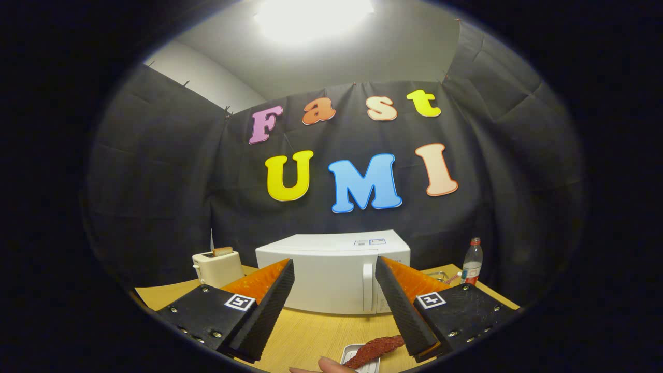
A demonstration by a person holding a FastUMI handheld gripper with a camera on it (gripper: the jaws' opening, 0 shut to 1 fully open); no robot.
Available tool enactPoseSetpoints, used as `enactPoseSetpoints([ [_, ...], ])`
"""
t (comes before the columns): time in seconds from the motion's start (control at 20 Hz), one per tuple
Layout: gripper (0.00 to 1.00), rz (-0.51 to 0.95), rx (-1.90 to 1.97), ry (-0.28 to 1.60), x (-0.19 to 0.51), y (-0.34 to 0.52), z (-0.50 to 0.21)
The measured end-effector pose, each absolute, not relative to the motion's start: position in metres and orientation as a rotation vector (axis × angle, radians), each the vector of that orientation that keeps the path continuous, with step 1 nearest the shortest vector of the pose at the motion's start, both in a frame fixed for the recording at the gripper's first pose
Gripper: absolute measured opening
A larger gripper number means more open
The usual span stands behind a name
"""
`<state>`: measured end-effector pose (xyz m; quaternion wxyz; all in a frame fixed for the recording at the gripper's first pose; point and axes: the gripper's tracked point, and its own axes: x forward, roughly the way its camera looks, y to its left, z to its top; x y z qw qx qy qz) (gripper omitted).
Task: Open the microwave, put the food inside, and close the microwave door.
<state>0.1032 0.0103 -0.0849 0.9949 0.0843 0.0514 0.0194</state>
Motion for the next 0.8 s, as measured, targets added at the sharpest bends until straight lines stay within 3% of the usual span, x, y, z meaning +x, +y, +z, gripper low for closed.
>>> enactPoseSetpoints([
  [0.25, 0.96, -0.047, 0.176, 0.181, 0.141, -0.017, -0.124],
  [0.8, 0.97, -0.074, 0.161, 0.301, 0.205, -0.025, -0.198],
])
